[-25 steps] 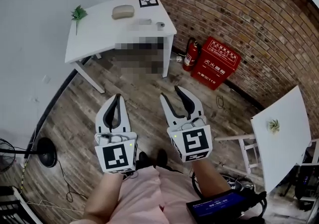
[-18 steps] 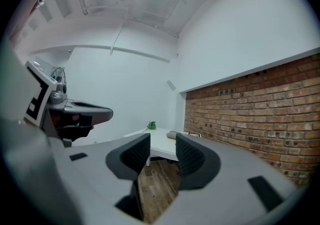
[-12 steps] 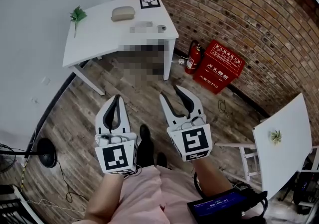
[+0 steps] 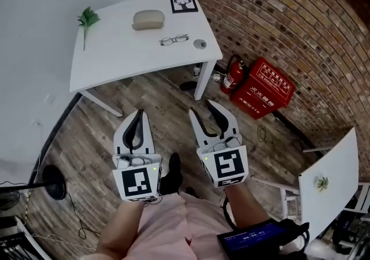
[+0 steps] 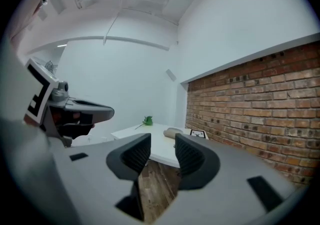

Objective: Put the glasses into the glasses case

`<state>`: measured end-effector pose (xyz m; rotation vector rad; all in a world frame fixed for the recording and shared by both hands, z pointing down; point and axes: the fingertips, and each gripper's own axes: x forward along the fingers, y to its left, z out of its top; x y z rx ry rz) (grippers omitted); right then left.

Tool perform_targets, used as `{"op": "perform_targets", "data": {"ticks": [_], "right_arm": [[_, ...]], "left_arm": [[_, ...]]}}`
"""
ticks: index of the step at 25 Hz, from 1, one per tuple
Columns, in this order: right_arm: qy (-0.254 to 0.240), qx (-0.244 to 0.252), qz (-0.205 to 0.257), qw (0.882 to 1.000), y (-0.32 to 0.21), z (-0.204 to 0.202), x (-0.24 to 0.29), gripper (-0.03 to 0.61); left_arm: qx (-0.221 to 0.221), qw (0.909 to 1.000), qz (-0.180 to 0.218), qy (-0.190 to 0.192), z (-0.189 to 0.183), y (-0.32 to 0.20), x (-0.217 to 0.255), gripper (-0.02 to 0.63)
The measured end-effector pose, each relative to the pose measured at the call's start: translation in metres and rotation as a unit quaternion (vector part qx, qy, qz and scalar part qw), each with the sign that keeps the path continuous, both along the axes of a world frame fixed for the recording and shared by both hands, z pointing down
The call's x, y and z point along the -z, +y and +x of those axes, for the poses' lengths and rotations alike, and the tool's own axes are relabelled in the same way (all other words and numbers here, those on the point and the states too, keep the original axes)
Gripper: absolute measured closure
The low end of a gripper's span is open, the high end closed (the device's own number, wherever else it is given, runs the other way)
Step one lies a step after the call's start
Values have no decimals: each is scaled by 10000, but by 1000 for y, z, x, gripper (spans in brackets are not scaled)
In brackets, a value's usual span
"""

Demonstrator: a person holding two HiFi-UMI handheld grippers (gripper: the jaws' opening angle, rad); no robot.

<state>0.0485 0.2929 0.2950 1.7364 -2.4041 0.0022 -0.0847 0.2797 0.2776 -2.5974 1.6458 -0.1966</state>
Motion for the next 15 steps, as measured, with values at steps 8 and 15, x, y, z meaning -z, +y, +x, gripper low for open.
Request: {"op": "perform_targets", "data": {"ticks": [8, 15], "right_arm": [[128, -76, 344, 9993, -90, -8, 42, 428], [218, -146, 433, 9987, -127, 3, 43, 434]], "left_arm": [[-116, 9990, 419, 92, -6, -101, 40, 607], [-203, 9984, 525, 54, 1, -142, 37, 607]]}}
